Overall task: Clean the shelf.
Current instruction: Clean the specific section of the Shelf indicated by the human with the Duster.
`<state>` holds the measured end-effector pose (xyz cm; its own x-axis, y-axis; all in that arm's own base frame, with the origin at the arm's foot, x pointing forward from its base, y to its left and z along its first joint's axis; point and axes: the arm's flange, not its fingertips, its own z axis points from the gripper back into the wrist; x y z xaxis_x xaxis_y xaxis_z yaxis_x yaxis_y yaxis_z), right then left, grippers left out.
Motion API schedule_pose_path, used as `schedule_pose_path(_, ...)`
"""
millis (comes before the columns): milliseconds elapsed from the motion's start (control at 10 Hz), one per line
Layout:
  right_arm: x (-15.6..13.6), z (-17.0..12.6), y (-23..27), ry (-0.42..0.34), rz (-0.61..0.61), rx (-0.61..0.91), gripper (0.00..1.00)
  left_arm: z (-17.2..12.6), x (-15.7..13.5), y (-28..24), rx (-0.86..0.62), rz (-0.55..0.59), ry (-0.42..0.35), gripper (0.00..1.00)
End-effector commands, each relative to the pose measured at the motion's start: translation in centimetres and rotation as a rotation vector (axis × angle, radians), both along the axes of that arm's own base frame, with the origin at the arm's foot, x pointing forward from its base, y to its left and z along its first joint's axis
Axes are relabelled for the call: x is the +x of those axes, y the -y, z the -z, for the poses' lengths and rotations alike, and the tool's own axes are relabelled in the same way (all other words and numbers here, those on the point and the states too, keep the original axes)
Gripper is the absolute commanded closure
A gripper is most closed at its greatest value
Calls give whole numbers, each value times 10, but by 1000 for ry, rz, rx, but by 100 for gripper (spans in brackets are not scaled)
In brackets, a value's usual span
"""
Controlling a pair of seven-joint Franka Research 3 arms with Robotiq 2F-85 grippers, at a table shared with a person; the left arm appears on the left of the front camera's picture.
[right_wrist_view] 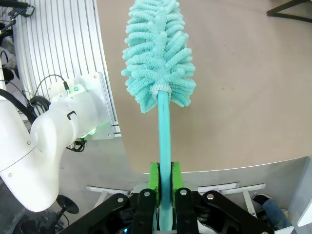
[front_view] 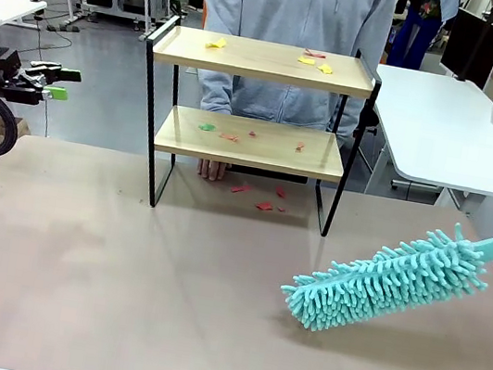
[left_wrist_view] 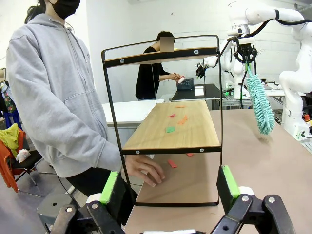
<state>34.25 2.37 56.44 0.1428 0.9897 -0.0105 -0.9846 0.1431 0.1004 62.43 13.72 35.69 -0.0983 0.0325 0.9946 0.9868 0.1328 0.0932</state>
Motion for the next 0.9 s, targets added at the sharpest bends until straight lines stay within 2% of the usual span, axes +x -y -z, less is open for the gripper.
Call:
schedule_pose_path(0,-3,-2,0,-1,-17,2,87,-2,-1,0,-2,3,5,0)
schedule_pose_path(600,0,0,0,0,0,0,87,-2,-1,0,-2,3,5,0)
schedule_pose_path(800,-11,-7,-38,-8,127,72,87,-2,-1,0,-2,3,5,0)
